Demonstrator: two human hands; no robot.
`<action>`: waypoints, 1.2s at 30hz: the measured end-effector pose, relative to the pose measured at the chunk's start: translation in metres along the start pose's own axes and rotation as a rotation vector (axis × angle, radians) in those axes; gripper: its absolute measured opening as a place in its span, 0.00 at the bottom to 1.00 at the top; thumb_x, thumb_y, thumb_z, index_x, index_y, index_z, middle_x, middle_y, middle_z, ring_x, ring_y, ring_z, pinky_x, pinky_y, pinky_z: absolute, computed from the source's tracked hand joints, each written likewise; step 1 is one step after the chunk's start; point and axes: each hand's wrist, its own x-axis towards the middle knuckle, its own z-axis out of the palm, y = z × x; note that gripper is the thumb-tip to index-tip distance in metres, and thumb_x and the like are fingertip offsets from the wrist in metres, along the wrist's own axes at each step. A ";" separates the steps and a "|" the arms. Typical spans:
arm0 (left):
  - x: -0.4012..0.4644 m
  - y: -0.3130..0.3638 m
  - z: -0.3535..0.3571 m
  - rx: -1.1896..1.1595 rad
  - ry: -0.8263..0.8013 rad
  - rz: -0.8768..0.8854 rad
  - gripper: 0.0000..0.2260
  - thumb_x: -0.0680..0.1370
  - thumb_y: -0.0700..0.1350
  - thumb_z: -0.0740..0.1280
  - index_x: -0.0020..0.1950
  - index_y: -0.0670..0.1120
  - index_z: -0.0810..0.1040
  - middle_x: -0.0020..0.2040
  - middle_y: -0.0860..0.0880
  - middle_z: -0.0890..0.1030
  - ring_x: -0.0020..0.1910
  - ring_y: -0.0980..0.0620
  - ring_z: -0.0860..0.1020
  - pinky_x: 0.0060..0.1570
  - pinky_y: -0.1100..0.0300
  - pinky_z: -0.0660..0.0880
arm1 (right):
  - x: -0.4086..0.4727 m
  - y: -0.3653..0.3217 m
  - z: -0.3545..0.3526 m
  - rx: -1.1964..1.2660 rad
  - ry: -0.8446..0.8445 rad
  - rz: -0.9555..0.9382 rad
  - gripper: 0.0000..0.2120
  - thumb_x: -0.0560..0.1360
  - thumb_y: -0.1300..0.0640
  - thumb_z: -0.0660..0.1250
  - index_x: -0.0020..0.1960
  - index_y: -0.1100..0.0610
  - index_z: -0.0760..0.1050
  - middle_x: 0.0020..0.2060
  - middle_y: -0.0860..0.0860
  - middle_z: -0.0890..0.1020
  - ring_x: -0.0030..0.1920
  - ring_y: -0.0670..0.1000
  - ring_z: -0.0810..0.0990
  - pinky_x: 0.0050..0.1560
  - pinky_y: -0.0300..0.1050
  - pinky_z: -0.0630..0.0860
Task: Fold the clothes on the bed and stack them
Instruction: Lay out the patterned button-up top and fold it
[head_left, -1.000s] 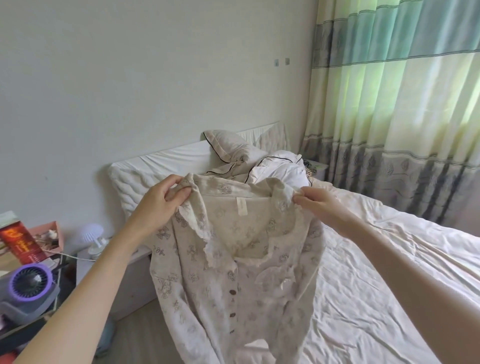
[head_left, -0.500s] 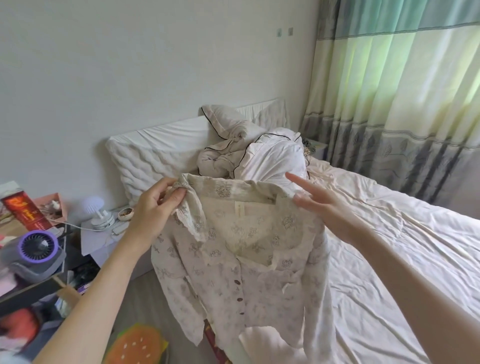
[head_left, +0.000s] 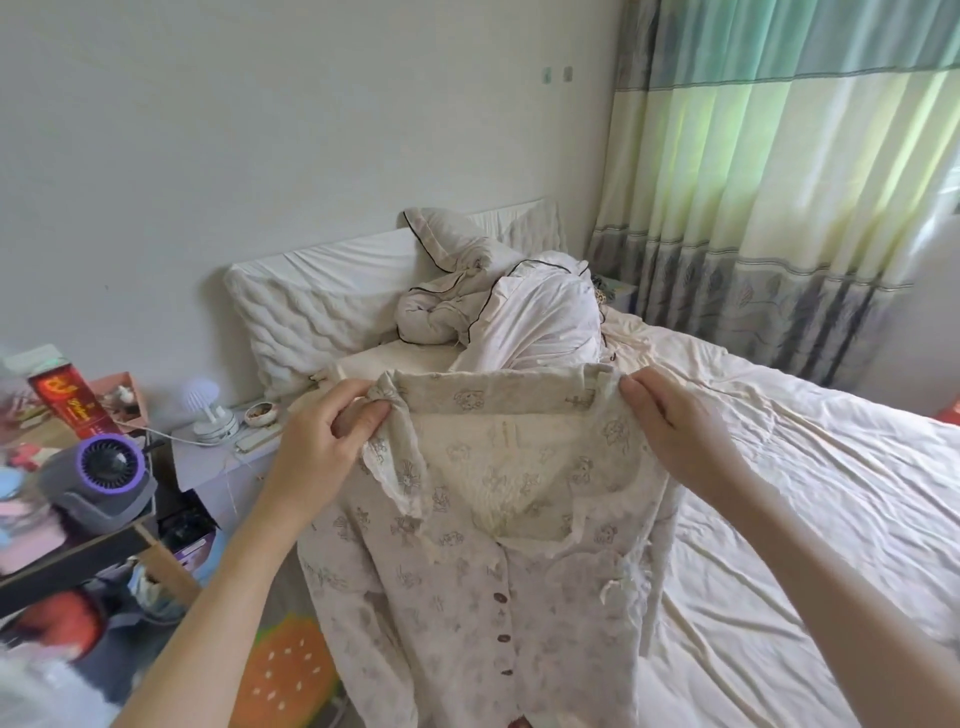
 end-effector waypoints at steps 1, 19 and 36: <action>-0.006 0.005 -0.004 0.049 0.013 0.040 0.11 0.77 0.53 0.65 0.51 0.47 0.80 0.40 0.41 0.81 0.41 0.40 0.78 0.44 0.46 0.74 | -0.007 -0.007 -0.003 -0.095 0.063 -0.041 0.12 0.80 0.55 0.59 0.40 0.57 0.71 0.28 0.51 0.75 0.28 0.52 0.73 0.31 0.46 0.69; 0.048 -0.041 0.026 0.235 -0.023 0.100 0.08 0.79 0.58 0.61 0.45 0.55 0.73 0.31 0.61 0.72 0.32 0.65 0.71 0.30 0.63 0.63 | 0.027 -0.005 0.008 -0.543 0.137 -0.080 0.16 0.83 0.51 0.53 0.45 0.59 0.72 0.37 0.53 0.78 0.41 0.58 0.78 0.43 0.48 0.63; 0.291 -0.382 0.284 0.292 -0.366 -0.293 0.09 0.81 0.53 0.58 0.53 0.49 0.72 0.50 0.47 0.78 0.46 0.48 0.76 0.36 0.58 0.64 | 0.266 0.311 0.295 -0.482 -0.267 0.335 0.18 0.83 0.50 0.51 0.45 0.60 0.72 0.39 0.54 0.75 0.44 0.58 0.77 0.47 0.50 0.64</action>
